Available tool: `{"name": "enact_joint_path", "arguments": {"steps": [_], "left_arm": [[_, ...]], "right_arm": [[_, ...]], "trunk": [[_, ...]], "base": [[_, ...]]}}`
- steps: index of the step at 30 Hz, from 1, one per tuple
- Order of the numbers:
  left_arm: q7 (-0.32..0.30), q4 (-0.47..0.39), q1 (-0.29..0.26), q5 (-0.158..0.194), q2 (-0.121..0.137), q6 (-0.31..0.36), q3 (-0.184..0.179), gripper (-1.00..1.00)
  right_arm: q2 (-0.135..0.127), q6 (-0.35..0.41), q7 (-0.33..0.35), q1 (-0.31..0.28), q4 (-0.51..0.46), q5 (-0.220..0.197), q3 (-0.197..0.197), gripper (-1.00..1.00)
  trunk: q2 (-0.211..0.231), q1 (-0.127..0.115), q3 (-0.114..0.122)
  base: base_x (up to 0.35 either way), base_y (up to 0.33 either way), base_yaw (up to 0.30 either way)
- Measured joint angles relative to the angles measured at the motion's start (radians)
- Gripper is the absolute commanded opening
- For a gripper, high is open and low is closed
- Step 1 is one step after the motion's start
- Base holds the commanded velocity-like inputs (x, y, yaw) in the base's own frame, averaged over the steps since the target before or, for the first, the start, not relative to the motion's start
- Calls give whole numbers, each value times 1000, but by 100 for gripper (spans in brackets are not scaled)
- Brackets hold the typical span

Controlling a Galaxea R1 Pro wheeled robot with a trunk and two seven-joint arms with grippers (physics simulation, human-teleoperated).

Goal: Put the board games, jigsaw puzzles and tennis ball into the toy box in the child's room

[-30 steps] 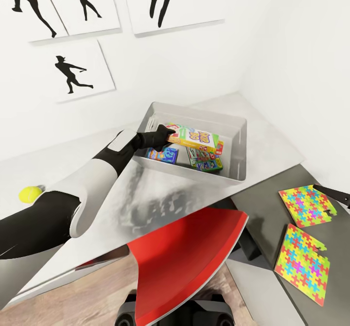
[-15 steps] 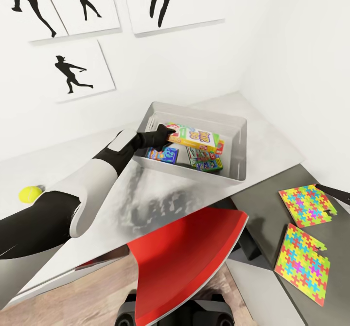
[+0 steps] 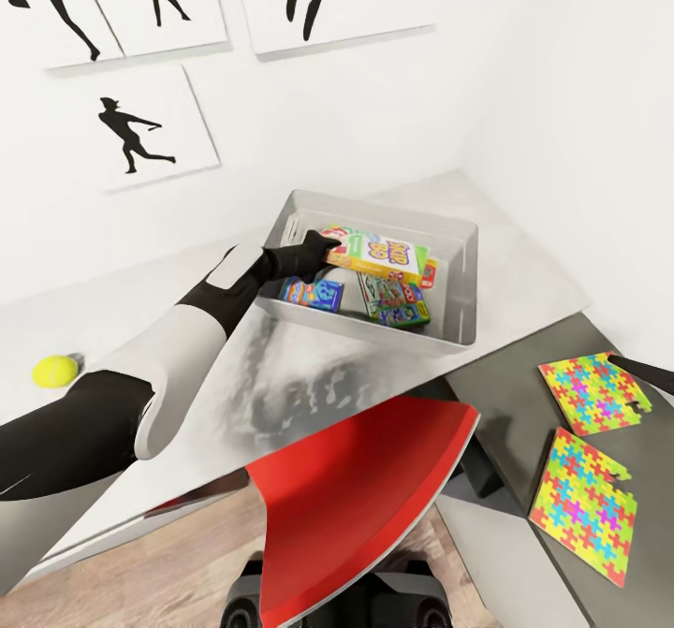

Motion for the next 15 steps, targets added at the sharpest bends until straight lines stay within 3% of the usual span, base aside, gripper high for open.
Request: {"name": "enact_joint_path", "arguments": {"steps": [15], "left_arm": [[-1,-7,1,1,-1,0,0,-100]], "right_arm": [[0,0,1,0,0,0,1,100]], "trunk": [[0,0,-17]], "base": [[0,0,0]]}}
